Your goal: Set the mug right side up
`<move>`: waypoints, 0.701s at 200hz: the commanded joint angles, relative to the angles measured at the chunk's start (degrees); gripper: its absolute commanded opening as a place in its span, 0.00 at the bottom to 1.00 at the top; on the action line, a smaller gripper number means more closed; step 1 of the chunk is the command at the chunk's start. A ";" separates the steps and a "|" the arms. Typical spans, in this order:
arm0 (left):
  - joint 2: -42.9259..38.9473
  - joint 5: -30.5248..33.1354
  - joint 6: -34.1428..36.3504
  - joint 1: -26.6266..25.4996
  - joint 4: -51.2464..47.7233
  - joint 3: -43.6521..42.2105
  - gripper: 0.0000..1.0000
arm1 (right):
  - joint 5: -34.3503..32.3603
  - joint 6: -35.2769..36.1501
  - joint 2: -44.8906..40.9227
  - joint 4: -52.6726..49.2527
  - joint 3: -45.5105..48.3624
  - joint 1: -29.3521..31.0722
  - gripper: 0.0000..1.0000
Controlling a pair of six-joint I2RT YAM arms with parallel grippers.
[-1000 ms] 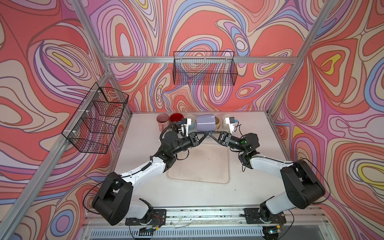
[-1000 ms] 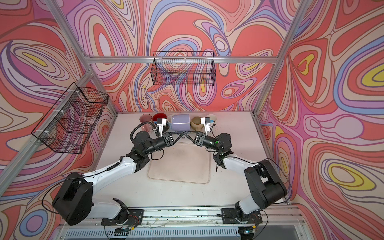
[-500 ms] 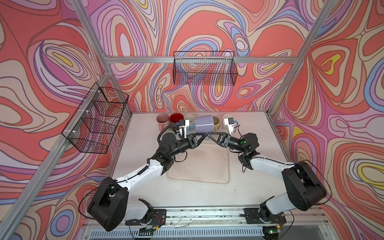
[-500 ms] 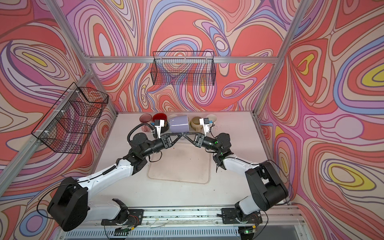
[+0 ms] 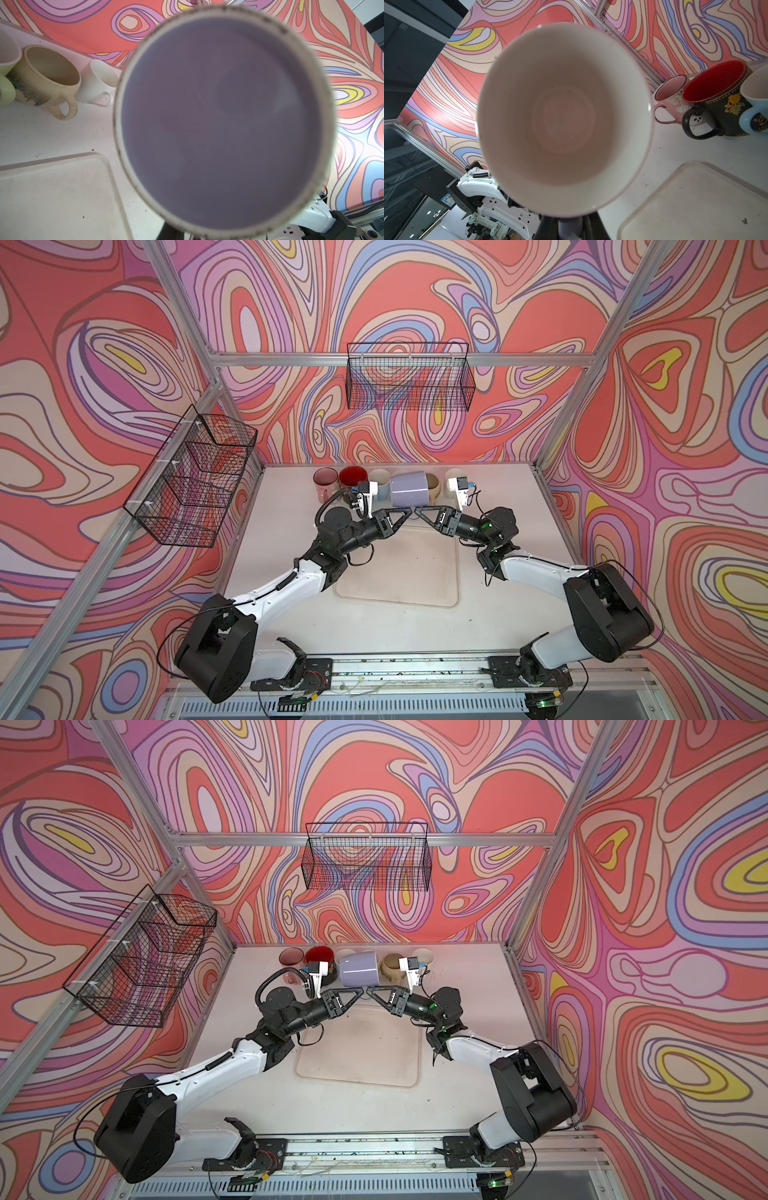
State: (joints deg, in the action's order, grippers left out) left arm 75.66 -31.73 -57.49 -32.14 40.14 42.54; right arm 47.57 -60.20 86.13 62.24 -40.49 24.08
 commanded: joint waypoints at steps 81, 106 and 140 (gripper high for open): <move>2.28 -1.74 -0.27 0.06 7.01 0.65 0.00 | -0.13 -4.64 3.77 8.71 -1.32 -0.04 0.36; 3.15 -1.85 -1.11 0.06 8.22 0.79 0.00 | -0.21 -5.39 4.65 9.80 -1.43 -0.05 0.36; 4.53 -2.28 -2.26 -0.03 10.02 0.96 0.00 | -0.33 -6.07 5.56 10.93 -1.73 0.00 0.35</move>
State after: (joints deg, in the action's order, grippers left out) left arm 79.64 -31.94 -58.78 -32.14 43.07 42.54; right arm 47.83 -65.69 91.02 68.84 -40.51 24.10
